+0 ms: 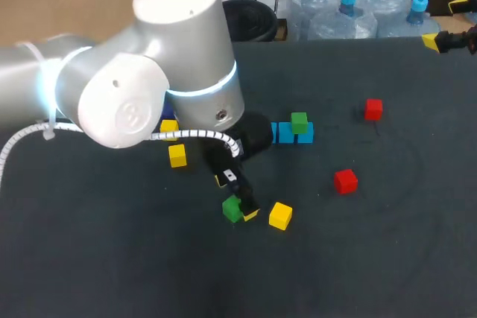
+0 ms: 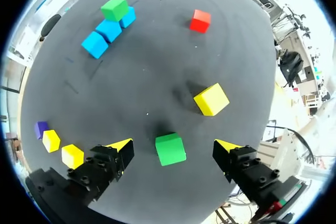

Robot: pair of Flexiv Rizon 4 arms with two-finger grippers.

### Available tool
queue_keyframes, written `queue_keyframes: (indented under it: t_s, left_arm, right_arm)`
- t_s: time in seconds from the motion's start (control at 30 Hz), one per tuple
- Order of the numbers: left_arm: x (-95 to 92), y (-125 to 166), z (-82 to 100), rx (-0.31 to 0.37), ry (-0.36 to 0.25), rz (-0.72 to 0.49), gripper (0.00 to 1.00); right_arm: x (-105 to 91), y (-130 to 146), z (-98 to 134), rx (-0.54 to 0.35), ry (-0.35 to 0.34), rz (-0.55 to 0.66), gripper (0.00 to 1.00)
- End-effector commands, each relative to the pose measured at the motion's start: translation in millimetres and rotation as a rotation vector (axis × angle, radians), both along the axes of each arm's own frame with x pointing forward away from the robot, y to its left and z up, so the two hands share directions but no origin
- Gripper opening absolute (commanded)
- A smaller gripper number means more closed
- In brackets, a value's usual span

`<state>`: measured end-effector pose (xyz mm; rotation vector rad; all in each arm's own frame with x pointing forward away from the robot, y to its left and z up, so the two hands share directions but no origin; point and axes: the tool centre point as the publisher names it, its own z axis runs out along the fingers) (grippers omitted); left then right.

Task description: Place the blue cubes, place green cubes on the blue cubes, place the yellow cubes on the green cubes, then place the red cubes on the yellow cubes, and place purple cube on the red cubes.

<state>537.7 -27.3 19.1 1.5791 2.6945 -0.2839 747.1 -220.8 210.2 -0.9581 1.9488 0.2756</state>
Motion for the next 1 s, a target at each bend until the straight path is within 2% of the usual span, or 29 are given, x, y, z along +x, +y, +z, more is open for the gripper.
queue_keyframes:
  t_s: [0.03,0.1,0.3,0.33,0.37,0.43,0.47,0.5,0.53,0.67,0.8,1.0]
  left_arm:
    - [4.9,-1,-14.2,0.000,0.018,-0.003,1.00]
    - [5.3,0,-15.9,0.000,0.020,0.004,0.99]
    - [8.3,2,-18.2,0.026,0.020,0.013,0.80]
    - [9.2,3,-17.9,0.028,0.018,0.015,0.67]
    - [10.0,3,-17.2,0.034,0.015,0.014,0.49]
    - [11.1,4,-16.4,0.043,0.014,0.013,0.37]
    - [11.5,4,-16.3,0.046,0.014,0.013,0.26]
    - [11.7,5,-16.4,0.047,0.015,0.013,0.09]
    - [11.7,5,-16.4,0.049,0.016,0.012,0.00]
    - [13.2,8,-14.4,0.058,0.011,0.002,0.00]
    - [16.7,9,-4.7,0.064,-0.004,-0.037,0.00]
    - [43.4,6,31.1,0.021,-0.084,-0.231,0.00]
  right_arm:
    - [0.1,0,0,0.000,0.000,0.000,1.00]
    - [0.1,0,0,0.000,0.000,0.000,1.00]
    - [0.1,0,0,0.000,0.000,0.000,1.00]
    - [0.1,0,0,0.000,0.000,0.000,1.00]
    - [0.1,0,0,0.000,0.000,0.000,1.00]
    - [0.1,0,0,0.000,0.000,0.000,1.00]
    - [0.1,0,0,0.000,0.000,0.000,1.00]
    - [0.1,0,0,0.000,0.000,0.000,1.00]
    - [0.1,0,0,0.000,0.000,0.000,1.00]
    - [0.1,0,0,0.000,0.000,0.000,1.00]
    - [0.1,0,0,0.000,0.000,0.000,1.00]
    - [0.1,0,0,0.000,0.000,0.000,1.00]
